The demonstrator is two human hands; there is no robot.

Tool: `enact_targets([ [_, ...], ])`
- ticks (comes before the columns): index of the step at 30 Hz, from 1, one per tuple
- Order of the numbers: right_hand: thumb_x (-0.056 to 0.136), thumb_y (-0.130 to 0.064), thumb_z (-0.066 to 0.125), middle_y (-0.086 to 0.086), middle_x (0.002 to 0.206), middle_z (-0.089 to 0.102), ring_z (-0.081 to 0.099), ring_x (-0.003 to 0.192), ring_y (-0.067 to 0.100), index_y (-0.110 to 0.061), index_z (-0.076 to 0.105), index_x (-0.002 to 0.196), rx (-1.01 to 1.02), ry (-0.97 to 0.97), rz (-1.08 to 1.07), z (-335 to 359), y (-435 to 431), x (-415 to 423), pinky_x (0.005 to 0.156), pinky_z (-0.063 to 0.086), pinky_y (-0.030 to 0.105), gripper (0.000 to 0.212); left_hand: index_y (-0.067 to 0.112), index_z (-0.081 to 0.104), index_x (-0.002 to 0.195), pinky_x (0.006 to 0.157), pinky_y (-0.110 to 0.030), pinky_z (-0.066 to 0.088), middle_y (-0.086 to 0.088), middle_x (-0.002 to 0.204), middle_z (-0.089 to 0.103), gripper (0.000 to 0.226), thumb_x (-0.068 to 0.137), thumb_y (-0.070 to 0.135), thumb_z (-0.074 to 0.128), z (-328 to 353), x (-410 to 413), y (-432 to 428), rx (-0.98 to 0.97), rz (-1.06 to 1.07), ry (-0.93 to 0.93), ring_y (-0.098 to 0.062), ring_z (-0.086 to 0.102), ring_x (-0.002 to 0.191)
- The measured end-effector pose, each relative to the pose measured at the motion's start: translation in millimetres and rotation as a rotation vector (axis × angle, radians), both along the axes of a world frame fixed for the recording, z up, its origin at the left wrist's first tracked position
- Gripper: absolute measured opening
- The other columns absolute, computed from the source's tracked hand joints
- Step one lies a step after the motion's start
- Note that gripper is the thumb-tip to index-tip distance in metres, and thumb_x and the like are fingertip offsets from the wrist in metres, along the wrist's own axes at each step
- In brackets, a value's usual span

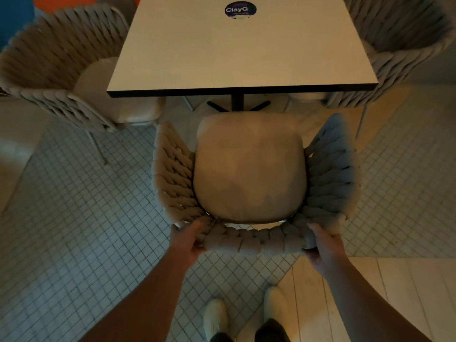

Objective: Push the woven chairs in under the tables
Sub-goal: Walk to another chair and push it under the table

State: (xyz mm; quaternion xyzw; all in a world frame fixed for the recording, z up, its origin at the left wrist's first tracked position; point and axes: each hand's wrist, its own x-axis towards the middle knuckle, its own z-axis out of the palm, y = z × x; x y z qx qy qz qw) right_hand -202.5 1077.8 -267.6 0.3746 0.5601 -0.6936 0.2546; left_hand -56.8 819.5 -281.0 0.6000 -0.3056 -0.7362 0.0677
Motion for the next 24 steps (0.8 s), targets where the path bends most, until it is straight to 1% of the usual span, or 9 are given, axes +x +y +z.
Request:
enact_targets([
  [2, 0.095, -0.005, 0.060, 0.012, 0.119, 0.054, 0.055, 0.106, 0.037, -0.013, 0.048, 0.136, 0.040, -0.025, 0.015, 1, -2, 0, 0.084, 0.047, 0.056, 0.043, 0.020, 0.056, 0.130, 0.076, -0.068, 0.056, -0.022, 0.124, 0.068, 0.071, 0.068, -0.002, 0.080, 1, -1, -2, 0.021, -0.012, 0.039, -0.046, 0.068, 0.106],
  [5, 0.093, -0.002, 0.061, 0.015, 0.117, 0.052, 0.053, 0.103, 0.038, -0.011, 0.050, 0.129, 0.085, -0.073, 0.018, 4, -7, 9, 0.086, 0.049, 0.058, 0.039, 0.019, 0.058, 0.128, 0.080, -0.071, 0.054, -0.022, 0.119, 0.071, 0.059, 0.076, -0.006, 0.074, 0, 10, -3, -0.013, 0.005, 0.051, -0.046, 0.070, 0.104],
  [7, 0.092, -0.002, 0.062, 0.016, 0.116, 0.053, 0.055, 0.101, 0.038, -0.010, 0.052, 0.123, 0.107, -0.083, 0.013, 3, -10, 20, 0.088, 0.051, 0.059, 0.034, 0.020, 0.059, 0.127, 0.081, -0.072, 0.053, -0.021, 0.118, 0.071, 0.059, 0.076, -0.006, 0.074, -1, 21, -8, -0.030, -0.002, 0.050, -0.045, 0.069, 0.104],
  [9, 0.091, -0.002, 0.063, 0.016, 0.115, 0.054, 0.055, 0.099, 0.038, -0.008, 0.052, 0.125, 0.100, -0.092, -0.003, 2, -13, 31, 0.089, 0.051, 0.060, 0.036, 0.019, 0.058, 0.127, 0.080, -0.073, 0.053, -0.022, 0.120, 0.070, 0.065, 0.070, -0.003, 0.078, 0, 28, -14, -0.034, -0.017, 0.052, -0.046, 0.070, 0.104],
  [12, 0.091, 0.000, 0.064, 0.017, 0.120, 0.055, 0.056, 0.100, 0.038, -0.006, 0.052, 0.129, 0.096, -0.092, -0.020, 2, -16, 41, 0.081, 0.052, 0.055, 0.041, 0.016, 0.059, 0.127, 0.080, -0.073, 0.053, -0.024, 0.120, 0.070, 0.063, 0.072, -0.007, 0.076, -1, 36, -20, -0.043, -0.022, 0.061, -0.047, 0.070, 0.103],
  [14, 0.090, 0.000, 0.065, 0.019, 0.125, 0.055, 0.057, 0.102, 0.040, -0.005, 0.052, 0.129, 0.101, -0.099, -0.016, 4, -18, 44, 0.080, 0.052, 0.055, 0.041, 0.015, 0.059, 0.127, 0.081, -0.072, 0.054, -0.023, 0.117, 0.071, 0.062, 0.073, -0.010, 0.075, 3, 40, -20, -0.049, -0.014, 0.068, -0.045, 0.071, 0.103],
  [17, 0.090, -0.001, 0.065, 0.019, 0.130, 0.054, 0.055, 0.116, 0.046, -0.004, 0.050, 0.133, 0.132, -0.102, -0.015, 3, -18, 44, 0.085, 0.051, 0.058, 0.045, 0.014, 0.056, 0.130, 0.079, -0.070, 0.055, -0.024, 0.119, 0.070, 0.063, 0.074, -0.011, 0.072, -2, 43, -21, -0.043, -0.018, 0.069, -0.046, 0.070, 0.103],
  [19, 0.089, -0.002, 0.067, 0.018, 0.135, 0.053, 0.055, 0.117, 0.045, -0.005, 0.049, 0.135, 0.132, -0.088, -0.012, 3, -18, 43, 0.084, 0.051, 0.058, 0.049, 0.016, 0.055, 0.131, 0.079, -0.070, 0.055, -0.024, 0.121, 0.069, 0.062, 0.077, -0.010, 0.071, -3, 43, -20, -0.040, -0.014, 0.077, -0.046, 0.069, 0.105],
  [24, 0.091, -0.007, 0.068, 0.019, 0.136, 0.054, 0.057, 0.112, 0.041, -0.008, 0.050, 0.134, 0.093, -0.067, 0.031, 7, -15, 47, 0.082, 0.050, 0.057, 0.046, 0.019, 0.053, 0.129, 0.068, -0.052, 0.059, -0.015, 0.116, 0.068, 0.048, 0.087, 0.000, 0.069, 4, 42, -17, -0.055, -0.056, -0.007, -0.038, 0.068, 0.098],
])
